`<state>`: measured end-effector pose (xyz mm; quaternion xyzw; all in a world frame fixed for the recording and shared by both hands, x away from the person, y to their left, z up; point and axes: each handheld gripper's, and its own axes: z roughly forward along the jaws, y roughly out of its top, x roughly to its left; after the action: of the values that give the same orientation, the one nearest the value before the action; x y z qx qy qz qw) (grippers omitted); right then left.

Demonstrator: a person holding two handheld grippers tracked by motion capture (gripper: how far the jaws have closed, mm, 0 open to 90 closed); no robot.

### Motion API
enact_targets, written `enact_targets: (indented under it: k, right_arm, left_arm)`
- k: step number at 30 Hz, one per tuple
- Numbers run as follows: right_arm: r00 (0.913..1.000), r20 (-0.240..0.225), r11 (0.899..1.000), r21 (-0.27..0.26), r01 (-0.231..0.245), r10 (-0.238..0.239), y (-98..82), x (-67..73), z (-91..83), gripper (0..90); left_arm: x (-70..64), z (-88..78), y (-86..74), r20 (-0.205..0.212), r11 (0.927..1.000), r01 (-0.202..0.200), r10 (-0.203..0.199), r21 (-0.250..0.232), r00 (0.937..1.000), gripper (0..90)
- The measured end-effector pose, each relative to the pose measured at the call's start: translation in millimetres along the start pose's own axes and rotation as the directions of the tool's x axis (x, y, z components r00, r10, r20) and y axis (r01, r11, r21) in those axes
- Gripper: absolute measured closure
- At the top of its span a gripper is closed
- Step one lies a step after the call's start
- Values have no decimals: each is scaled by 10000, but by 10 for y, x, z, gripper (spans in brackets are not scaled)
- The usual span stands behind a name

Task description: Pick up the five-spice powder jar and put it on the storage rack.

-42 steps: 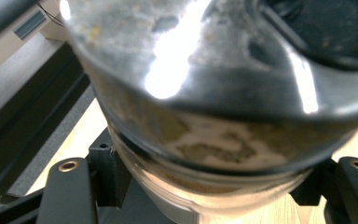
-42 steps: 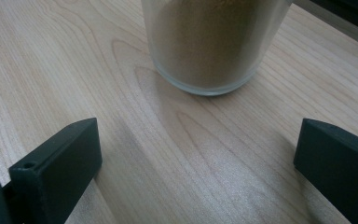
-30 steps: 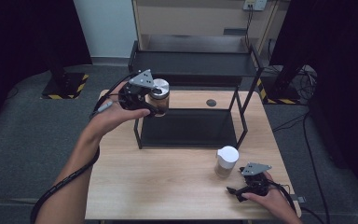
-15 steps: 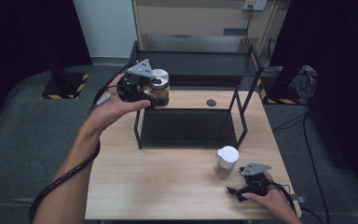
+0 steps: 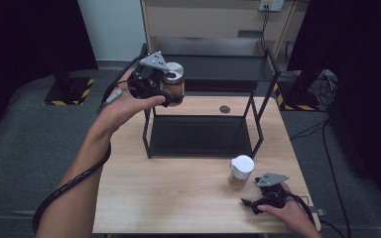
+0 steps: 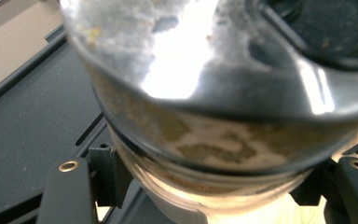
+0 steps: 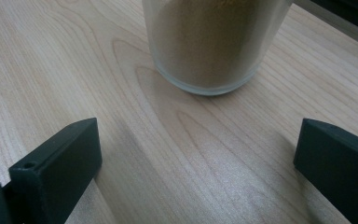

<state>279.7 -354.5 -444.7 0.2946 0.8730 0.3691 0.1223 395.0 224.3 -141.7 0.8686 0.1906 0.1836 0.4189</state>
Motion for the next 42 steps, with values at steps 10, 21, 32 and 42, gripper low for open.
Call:
enact_targets:
  k: [10,21,32,42]
  right_arm:
    - [10000,-5,10000,0,5,-5,0,-1,0,14]
    - [10000,-6,10000,-4,12,-12,-1,-2,0,14]
    - [10000,-18,10000,9,19,-19,0,-5,-1,14]
    - [10000,-25,10000,12,24,-24,0,-6,-2,14]
  left_arm:
    - [1,-32,93,-310,9995,282,-285,-104,9991,296]
    - [0,-36,246,-708,9982,588,-594,-100,9957,296]
    - [-4,51,434,-1525,9950,985,-994,-134,9833,296]
    - [98,259,540,-2110,9865,1638,-1609,-37,9642,296]
